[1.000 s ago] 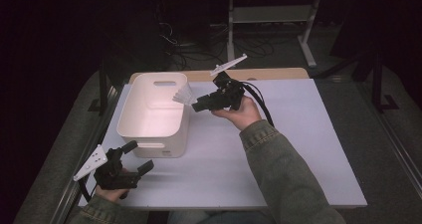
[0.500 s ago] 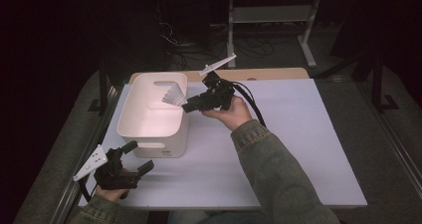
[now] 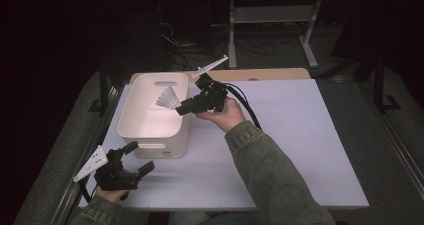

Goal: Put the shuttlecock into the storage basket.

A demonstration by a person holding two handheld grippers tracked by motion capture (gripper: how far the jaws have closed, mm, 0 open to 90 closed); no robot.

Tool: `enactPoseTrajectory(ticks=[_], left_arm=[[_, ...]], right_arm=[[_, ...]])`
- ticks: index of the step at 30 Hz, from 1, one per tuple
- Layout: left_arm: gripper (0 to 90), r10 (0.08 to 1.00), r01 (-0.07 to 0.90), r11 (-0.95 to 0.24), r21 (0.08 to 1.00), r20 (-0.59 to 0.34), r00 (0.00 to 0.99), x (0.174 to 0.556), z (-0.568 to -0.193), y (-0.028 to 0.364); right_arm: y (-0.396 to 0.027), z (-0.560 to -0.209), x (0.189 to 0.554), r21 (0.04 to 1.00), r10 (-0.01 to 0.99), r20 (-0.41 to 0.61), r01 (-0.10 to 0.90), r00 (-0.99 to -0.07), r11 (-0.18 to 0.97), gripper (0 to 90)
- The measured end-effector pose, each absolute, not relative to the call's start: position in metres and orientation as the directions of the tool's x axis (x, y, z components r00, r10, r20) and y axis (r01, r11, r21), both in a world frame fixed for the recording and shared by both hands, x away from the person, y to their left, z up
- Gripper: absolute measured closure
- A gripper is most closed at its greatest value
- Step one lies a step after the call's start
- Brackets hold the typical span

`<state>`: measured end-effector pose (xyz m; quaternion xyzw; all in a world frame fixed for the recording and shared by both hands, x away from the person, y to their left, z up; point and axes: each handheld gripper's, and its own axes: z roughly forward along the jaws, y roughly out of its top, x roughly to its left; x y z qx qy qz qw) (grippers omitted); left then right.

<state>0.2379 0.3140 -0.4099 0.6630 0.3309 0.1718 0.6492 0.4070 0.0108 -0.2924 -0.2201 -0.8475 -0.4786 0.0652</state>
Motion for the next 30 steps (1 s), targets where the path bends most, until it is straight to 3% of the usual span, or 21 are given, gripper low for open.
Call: enactPoseTrajectory(ticks=[30], left_arm=[[0.8, 0.664, 0.221, 0.056, 0.974, -0.201, 0.721, 0.237, -0.410, 0.314]], right_arm=[[0.041, -0.306, 0.410, 0.771, 0.275, 0.366, 0.455, -0.889, 0.446, 63.7]])
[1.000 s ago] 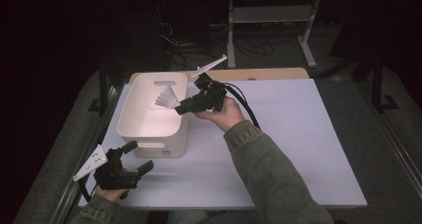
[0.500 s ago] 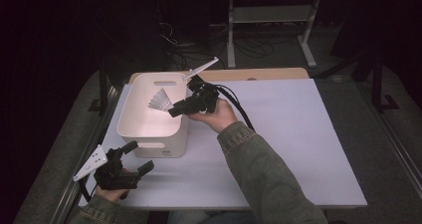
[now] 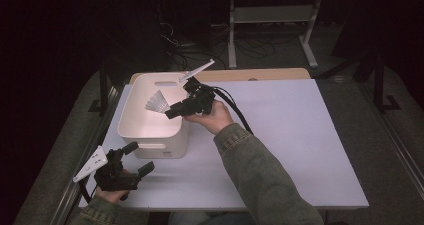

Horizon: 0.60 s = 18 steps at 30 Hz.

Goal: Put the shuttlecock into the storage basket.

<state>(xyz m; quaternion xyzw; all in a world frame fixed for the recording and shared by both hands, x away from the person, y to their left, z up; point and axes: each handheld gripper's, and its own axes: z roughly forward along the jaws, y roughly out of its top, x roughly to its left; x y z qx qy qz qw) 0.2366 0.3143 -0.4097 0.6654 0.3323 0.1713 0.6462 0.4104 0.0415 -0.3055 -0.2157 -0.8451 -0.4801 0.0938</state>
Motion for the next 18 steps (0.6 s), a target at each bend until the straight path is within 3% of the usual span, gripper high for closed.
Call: enactPoseTrajectory(ticks=[18], left_arm=[[0.8, 0.661, 0.221, 0.061, 0.973, -0.206, 0.722, 0.237, -0.410, 0.314]], right_arm=[[0.056, -0.323, 0.416, 0.738, 0.286, 0.389, 0.482, -0.876, 0.473, 63.6]])
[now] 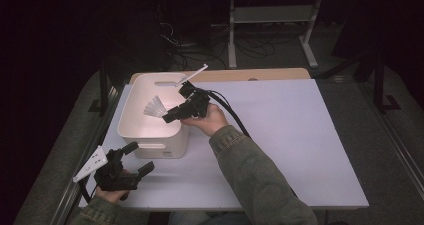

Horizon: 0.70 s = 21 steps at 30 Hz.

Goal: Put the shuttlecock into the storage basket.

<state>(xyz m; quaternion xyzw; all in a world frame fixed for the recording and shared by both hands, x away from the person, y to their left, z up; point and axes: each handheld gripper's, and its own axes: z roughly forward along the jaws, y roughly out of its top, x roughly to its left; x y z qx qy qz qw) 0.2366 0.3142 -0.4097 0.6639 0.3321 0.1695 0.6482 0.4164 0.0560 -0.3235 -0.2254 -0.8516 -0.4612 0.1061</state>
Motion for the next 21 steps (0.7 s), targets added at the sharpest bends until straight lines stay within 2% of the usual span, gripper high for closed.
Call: enactPoseTrajectory(ticks=[5, 10, 13, 16, 21], left_arm=[[0.8, 0.660, 0.222, 0.063, 0.973, -0.208, 0.722, 0.237, -0.410, 0.314], [0.8, 0.661, 0.220, 0.052, 0.974, -0.199, 0.723, 0.237, -0.410, 0.315], [0.8, 0.658, 0.223, 0.074, 0.972, -0.215, 0.721, 0.237, -0.410, 0.313], [0.8, 0.658, 0.216, 0.063, 0.974, -0.203, 0.725, 0.237, -0.410, 0.314], [0.8, 0.660, 0.221, 0.058, 0.974, -0.203, 0.723, 0.236, -0.410, 0.314]], right_arm=[[0.059, -0.326, 0.417, 0.730, 0.291, 0.390, 0.486, -0.874, 0.481, 62.4], [0.058, -0.325, 0.417, 0.736, 0.302, 0.396, 0.496, -0.867, 0.460, 38.9], [0.055, -0.323, 0.418, 0.743, 0.306, 0.380, 0.485, -0.873, 0.462, 28.5], [0.052, -0.319, 0.415, 0.753, 0.314, 0.349, 0.464, -0.883, 0.466, 11.8], [0.043, -0.311, 0.411, 0.789, 0.308, 0.310, 0.424, -0.900, 0.444, 0.7]])
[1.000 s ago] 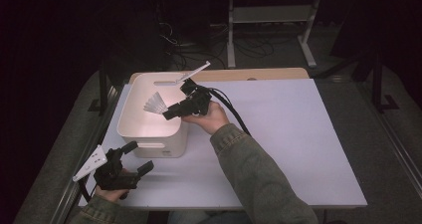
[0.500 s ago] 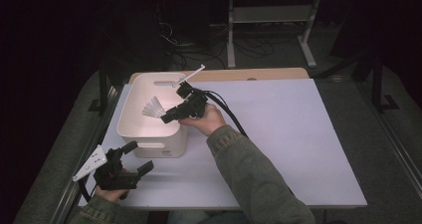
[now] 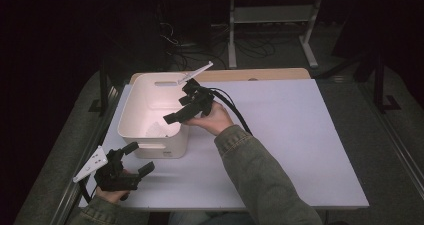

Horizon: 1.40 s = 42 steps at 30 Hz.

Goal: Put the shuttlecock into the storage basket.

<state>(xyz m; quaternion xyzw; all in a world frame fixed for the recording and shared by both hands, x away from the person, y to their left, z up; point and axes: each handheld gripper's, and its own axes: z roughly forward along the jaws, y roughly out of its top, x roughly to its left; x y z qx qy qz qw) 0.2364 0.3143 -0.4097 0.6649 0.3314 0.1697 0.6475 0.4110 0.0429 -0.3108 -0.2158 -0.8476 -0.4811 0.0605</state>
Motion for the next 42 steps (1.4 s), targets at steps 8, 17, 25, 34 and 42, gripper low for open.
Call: enactPoseTrajectory(ticks=[8, 17, 25, 34, 42], left_arm=[[0.8, 0.657, 0.212, 0.055, 0.976, -0.195, 0.728, 0.237, -0.410, 0.314], [0.8, 0.657, 0.213, 0.057, 0.975, -0.197, 0.728, 0.236, -0.410, 0.314], [0.8, 0.658, 0.216, 0.054, 0.975, -0.197, 0.726, 0.236, -0.409, 0.314], [0.8, 0.660, 0.214, 0.056, 0.975, -0.197, 0.725, 0.236, -0.410, 0.314], [0.8, 0.660, 0.213, 0.056, 0.976, -0.196, 0.725, 0.236, -0.410, 0.314]], right_arm=[[0.023, -0.302, 0.404, 0.825, 0.313, 0.258, 0.377, -0.914, 0.421, 0.0], [-0.009, -0.302, 0.403, 0.843, 0.333, 0.257, 0.379, -0.907, 0.382, 0.0], [-0.031, -0.305, 0.403, 0.849, 0.355, 0.262, 0.389, -0.897, 0.357, 0.0], [-0.044, -0.307, 0.401, 0.851, 0.373, 0.264, 0.397, -0.889, 0.344, 0.0], [-0.058, -0.307, 0.399, 0.856, 0.388, 0.256, 0.394, -0.885, 0.335, 0.0]])
